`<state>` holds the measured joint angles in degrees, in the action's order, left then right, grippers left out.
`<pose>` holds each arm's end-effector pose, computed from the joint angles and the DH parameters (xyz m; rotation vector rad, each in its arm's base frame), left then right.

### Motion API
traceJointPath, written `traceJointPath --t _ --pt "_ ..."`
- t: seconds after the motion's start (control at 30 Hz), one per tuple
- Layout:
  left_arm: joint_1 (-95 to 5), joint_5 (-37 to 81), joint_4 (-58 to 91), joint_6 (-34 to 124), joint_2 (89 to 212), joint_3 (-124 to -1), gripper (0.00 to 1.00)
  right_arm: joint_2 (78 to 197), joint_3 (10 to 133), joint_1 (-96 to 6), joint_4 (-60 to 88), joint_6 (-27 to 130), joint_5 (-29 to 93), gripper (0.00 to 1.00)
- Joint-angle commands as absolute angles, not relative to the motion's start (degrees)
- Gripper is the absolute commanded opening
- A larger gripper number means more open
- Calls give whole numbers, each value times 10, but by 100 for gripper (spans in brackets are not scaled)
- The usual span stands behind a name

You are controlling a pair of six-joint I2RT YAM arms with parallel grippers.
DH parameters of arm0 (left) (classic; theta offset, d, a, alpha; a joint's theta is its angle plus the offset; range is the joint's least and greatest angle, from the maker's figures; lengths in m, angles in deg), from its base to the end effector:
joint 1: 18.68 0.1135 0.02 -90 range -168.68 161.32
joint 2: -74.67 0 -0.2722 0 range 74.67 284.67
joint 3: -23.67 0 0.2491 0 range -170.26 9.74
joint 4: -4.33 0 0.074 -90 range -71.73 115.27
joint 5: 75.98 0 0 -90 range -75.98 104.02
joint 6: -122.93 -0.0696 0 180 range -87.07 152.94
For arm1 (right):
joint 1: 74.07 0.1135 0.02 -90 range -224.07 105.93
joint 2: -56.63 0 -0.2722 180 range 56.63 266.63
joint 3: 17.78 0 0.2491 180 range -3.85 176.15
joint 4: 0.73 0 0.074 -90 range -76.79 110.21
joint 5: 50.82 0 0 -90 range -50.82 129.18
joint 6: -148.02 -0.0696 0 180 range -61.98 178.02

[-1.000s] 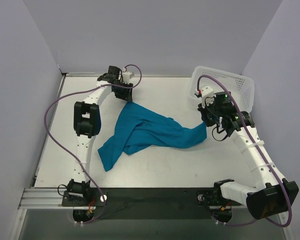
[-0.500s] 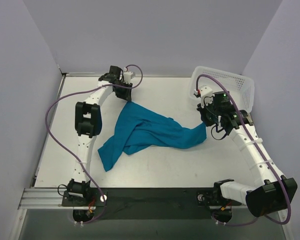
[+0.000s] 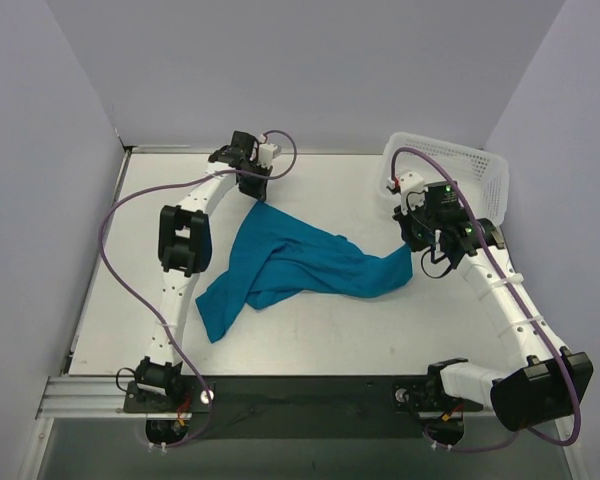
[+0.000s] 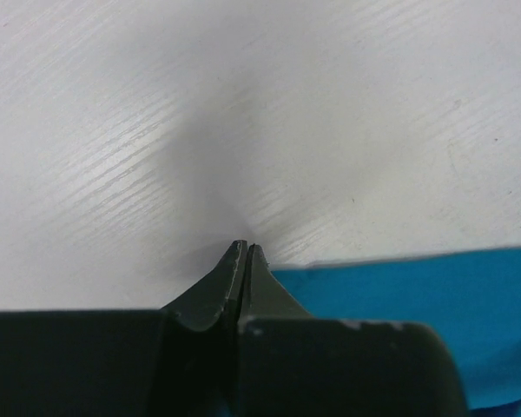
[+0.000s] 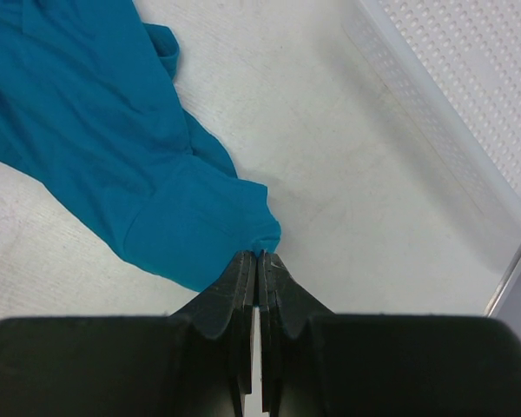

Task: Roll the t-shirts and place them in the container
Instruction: Flatten out the T-shirt at the center of the board.

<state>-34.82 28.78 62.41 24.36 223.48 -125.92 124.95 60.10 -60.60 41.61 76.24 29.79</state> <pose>0.5505 -0.1778 0.1389 0.6438 2.4837 -0.3810 0.2745 0.0774 0.3306 -0.6749 2.0276 0.1269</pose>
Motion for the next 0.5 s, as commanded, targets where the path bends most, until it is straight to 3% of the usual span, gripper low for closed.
traceJointPath --t 0.0,0.03,0.1,0.2,0.47 --pt "-338 268 654 236 2226 -1235 13 1240 615 -610 405 759 310 0" --pt "-336 273 651 236 2219 -1235 27 1237 613 -610 404 758 310 0" --pt "-332 264 649 242 2214 -1234 46 1234 608 -610 400 757 308 0" --pt "-327 269 653 249 2213 -1239 50 1232 602 -610 397 757 307 0" --pt "-333 272 654 254 2197 -1182 50 1227 593 -610 392 755 307 0"
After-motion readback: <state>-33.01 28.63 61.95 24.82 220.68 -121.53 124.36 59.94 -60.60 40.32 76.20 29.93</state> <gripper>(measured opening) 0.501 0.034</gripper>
